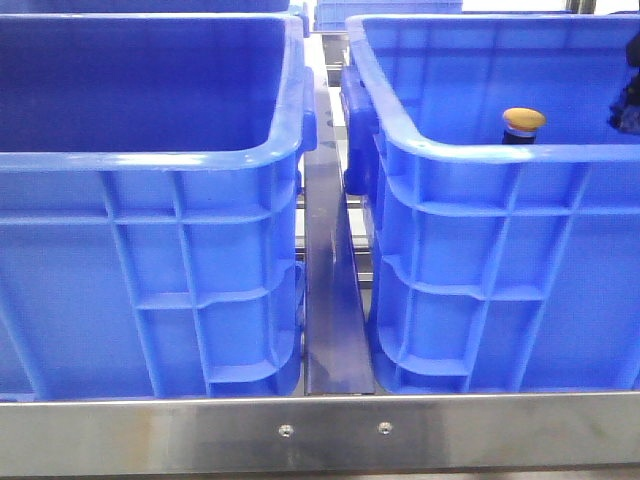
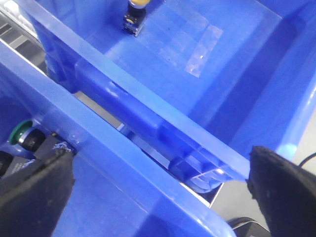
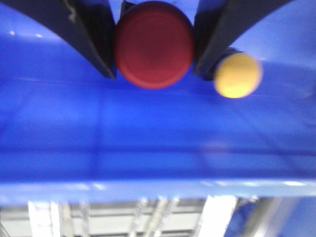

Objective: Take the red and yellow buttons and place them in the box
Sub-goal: 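Carry the red button into the crate beside the yellow one and release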

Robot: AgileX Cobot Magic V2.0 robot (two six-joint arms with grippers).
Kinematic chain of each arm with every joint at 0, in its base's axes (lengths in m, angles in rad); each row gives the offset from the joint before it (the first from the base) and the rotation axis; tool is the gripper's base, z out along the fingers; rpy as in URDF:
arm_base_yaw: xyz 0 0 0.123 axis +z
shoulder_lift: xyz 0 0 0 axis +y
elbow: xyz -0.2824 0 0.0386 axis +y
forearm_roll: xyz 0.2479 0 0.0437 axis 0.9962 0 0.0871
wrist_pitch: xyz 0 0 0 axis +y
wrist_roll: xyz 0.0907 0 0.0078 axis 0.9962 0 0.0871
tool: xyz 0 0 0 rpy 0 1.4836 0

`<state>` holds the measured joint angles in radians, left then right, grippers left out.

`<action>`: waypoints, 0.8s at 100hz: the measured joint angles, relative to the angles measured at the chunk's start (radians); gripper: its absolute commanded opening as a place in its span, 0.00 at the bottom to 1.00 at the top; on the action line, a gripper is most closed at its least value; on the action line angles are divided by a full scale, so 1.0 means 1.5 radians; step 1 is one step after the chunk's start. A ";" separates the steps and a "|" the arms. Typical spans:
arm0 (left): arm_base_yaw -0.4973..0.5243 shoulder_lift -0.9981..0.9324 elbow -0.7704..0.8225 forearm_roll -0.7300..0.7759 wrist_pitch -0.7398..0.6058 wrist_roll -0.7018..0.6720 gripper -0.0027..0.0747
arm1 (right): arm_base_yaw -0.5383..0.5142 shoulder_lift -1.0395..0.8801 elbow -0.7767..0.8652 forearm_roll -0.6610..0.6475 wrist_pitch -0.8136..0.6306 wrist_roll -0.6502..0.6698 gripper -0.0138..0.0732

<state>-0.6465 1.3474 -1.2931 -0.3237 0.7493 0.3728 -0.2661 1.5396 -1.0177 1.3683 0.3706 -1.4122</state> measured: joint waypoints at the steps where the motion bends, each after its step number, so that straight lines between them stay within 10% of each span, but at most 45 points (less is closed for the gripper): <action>1: 0.000 0.000 0.000 0.000 0.000 0.000 0.90 | 0.000 0.002 0.000 0.002 0.000 -0.002 0.12; 80: 0.000 0.000 0.000 0.000 -0.005 0.000 0.90 | 0.000 0.177 -0.082 0.118 -0.003 -0.166 0.12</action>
<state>-0.6465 1.3474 -1.2931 -0.3237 0.7415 0.3728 -0.2661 1.8054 -1.1408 1.5447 0.3668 -1.6614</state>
